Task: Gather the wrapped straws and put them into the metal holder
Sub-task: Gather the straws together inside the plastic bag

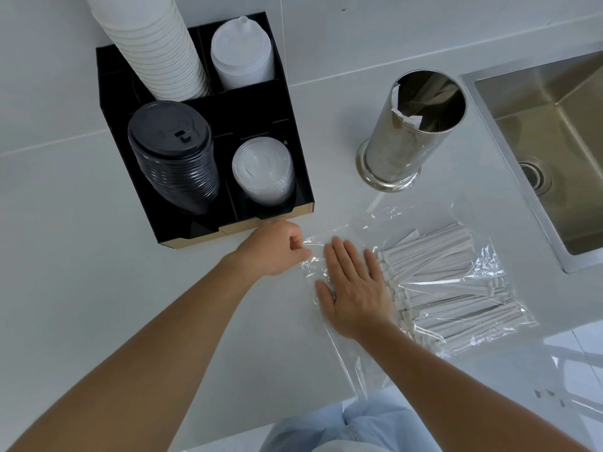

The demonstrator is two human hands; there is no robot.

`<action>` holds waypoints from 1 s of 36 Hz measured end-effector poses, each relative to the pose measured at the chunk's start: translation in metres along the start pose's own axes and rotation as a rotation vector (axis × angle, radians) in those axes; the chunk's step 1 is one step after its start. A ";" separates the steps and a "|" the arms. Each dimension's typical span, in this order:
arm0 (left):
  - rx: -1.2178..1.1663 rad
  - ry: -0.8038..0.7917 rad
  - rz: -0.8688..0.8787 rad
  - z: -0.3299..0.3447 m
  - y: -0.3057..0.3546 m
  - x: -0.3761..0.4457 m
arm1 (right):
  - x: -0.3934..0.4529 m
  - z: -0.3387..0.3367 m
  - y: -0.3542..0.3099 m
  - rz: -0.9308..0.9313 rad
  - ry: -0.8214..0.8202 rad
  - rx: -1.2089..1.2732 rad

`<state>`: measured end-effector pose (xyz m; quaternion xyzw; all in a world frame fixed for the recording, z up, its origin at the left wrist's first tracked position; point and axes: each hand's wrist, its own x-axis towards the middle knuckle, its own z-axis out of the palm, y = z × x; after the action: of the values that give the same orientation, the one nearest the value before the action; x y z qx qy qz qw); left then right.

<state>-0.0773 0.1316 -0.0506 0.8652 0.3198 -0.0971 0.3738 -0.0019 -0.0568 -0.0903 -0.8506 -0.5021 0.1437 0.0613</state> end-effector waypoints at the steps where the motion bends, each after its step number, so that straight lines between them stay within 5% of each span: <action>1: -0.006 -0.003 0.007 0.000 0.000 0.000 | 0.000 0.000 0.000 0.000 0.006 0.003; 18: -0.127 -0.049 0.082 -0.005 -0.011 -0.011 | -0.002 -0.013 0.014 -0.056 -0.110 -0.094; 26: 0.323 0.045 0.440 -0.005 0.006 -0.015 | -0.005 -0.008 0.020 -0.057 -0.129 -0.132; 36: 0.367 -0.083 0.427 -0.002 0.011 -0.022 | -0.005 -0.007 0.020 -0.059 -0.151 -0.155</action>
<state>-0.0870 0.1167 -0.0338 0.9615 0.0918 -0.1080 0.2356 0.0148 -0.0711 -0.0880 -0.8244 -0.5397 0.1661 -0.0382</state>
